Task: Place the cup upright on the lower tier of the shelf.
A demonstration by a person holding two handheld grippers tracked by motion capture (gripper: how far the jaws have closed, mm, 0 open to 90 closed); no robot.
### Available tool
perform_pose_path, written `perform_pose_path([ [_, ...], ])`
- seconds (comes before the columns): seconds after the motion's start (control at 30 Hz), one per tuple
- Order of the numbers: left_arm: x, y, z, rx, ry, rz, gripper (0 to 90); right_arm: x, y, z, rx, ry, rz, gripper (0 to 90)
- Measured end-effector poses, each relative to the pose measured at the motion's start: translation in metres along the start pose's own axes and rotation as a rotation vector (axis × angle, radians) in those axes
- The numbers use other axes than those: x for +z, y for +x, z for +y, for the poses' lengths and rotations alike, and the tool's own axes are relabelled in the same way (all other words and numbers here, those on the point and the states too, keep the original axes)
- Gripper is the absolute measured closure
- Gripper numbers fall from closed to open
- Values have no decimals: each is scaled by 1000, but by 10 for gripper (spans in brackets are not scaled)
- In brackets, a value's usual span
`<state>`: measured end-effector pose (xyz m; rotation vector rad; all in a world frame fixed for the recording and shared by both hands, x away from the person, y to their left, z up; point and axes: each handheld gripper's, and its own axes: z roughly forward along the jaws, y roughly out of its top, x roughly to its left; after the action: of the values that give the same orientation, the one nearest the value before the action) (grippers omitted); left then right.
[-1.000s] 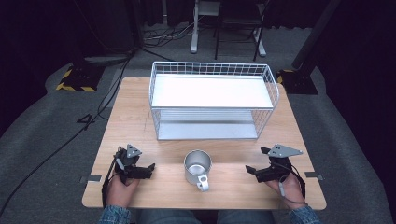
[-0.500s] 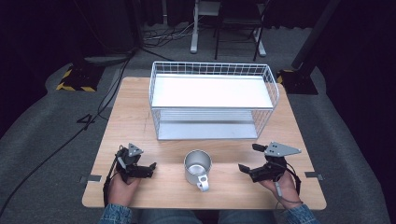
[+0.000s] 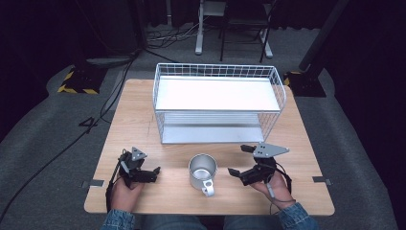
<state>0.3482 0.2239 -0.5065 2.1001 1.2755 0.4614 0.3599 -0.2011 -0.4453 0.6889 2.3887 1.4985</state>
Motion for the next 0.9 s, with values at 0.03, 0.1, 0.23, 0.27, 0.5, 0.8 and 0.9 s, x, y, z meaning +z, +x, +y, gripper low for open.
perform_pose_path([
  [0.03,0,0,0,0,0,0,24,3,1,1,-3,0,9,0],
  [0.1,0,0,0,0,0,0,23,10,3,3,-17,5,29,0],
  [0.23,0,0,0,0,0,0,23,19,6,3,-27,14,63,0],
  [0.27,0,0,0,0,0,0,23,19,6,3,-27,14,63,0],
  [0.5,0,0,0,0,0,0,24,29,13,0,-47,30,103,0],
  [0.8,0,0,0,1,0,-1,24,46,22,-11,-61,71,158,0],
  [0.9,0,0,0,1,0,-1,24,51,25,-13,-63,75,177,0],
])
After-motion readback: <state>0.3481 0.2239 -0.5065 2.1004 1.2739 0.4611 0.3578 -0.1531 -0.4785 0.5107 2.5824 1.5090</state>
